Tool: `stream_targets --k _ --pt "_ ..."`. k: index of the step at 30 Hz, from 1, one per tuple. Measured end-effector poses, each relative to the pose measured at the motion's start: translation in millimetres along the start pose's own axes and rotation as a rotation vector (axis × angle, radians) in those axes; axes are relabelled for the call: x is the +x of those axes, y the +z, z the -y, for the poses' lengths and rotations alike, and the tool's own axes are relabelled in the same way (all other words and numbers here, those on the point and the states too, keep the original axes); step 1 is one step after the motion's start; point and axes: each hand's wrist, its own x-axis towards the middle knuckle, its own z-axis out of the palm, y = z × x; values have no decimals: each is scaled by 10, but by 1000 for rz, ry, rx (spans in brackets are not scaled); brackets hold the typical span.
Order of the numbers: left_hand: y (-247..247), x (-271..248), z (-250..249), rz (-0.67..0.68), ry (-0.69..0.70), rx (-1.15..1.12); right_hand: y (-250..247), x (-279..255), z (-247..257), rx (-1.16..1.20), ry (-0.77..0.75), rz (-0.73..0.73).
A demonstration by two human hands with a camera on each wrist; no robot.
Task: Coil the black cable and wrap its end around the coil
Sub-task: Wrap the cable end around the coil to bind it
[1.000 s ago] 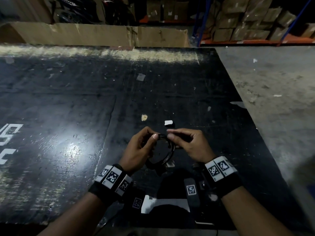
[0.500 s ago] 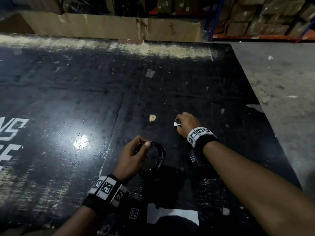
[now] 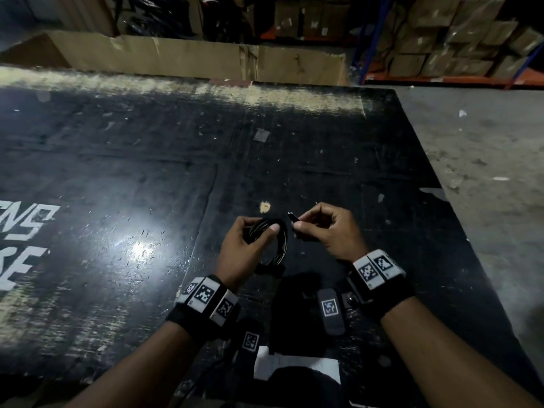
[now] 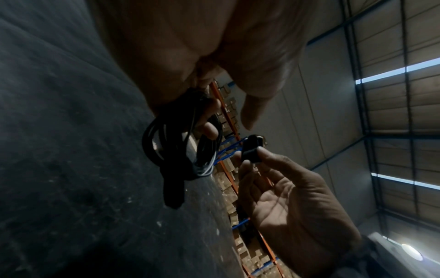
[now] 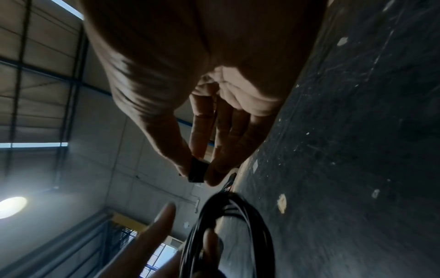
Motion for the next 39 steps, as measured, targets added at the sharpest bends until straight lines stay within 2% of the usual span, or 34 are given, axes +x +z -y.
stream_targets --k 7,11,16,24,27,31,33,36,39 --pt "121 -145 -211 58 106 65 48 -358 107 -59 -41 -51" --pt "129 -234 -236 67 108 91 51 -501 126 -222 -75 -75" --pt "153 -335 -290 84 108 101 51 -644 149 -283 -80 -90" --pt "194 -409 -281 93 132 141 122 -814 273 -535 -190 -190" --pt "213 -400 -263 57 125 71 148 -823 236 -444 -137 -256" --pt "231 -390 -306 18 129 12 203 -801 256 8 -3 -384" --pt "205 -397 -338 -7 189 29 230 -811 308 119 32 -387" --pt "161 -416 -336 -7 305 116 255 -827 323 163 78 -419" --pt "168 -453 -333 14 357 134 271 -817 333 314 131 -457"
